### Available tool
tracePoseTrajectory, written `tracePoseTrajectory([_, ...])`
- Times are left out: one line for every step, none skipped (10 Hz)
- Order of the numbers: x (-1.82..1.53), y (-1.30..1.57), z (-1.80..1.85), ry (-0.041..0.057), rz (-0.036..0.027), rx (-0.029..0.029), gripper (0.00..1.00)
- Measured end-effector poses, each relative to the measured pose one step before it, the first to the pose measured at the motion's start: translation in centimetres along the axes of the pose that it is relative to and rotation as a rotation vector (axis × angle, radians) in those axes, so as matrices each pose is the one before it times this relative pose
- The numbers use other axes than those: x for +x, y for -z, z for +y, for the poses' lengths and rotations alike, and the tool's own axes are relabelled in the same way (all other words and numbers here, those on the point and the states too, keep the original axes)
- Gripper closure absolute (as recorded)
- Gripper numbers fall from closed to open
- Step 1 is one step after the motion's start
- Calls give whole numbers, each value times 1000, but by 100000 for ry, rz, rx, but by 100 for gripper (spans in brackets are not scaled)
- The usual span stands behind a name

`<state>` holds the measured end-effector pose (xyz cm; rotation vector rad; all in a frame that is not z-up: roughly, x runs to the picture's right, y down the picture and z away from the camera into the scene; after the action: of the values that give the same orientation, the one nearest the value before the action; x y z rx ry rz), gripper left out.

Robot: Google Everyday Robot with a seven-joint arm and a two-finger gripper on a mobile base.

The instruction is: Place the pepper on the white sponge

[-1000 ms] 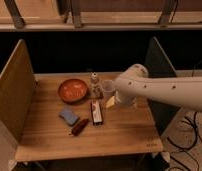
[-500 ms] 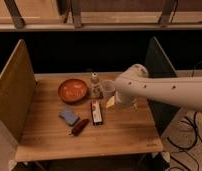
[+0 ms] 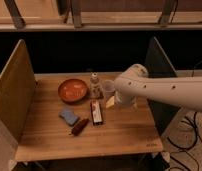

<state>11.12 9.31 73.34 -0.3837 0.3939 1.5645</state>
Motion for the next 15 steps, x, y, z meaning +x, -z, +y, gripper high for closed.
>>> tracePoseTrajectory([-521, 321, 2503, 6940, -1470, -689, 20])
tracePoseTrajectory([-475, 199, 2976, 7780, -1282, -862, 20])
tracePoseTrajectory([-488, 95, 3414, 7955, -1192, -1358, 20])
tracePoseTrajectory([-237, -299, 1902, 5127, 33, 75, 20])
tracePoseTrajectory([-193, -342, 1216, 2789, 18, -77, 20])
tracePoseTrajectory([-25, -788, 1637, 2480, 869, -613, 20])
tracePoseTrajectory([142, -853, 1251, 1064, 1181, -782, 20])
tracePoseTrajectory([231, -1035, 898, -65, 1322, -255, 20])
tracePoseTrajectory([85, -465, 732, 197, 484, -460, 20])
tracePoseTrajectory([37, 5, 23, 9, 69, 70, 20])
tracePoseTrajectory([55, -57, -387, -556, 114, 359, 20])
tracePoseTrajectory([-21, 1, 138, 133, 23, -162, 20])
tracePoseTrajectory([-42, 53, 40, -412, -54, -468, 20])
tracePoseTrajectory([338, -232, 216, -93, 1109, -1606, 20])
tracePoseTrajectory([829, -688, 1102, 80, 2757, -4006, 20])
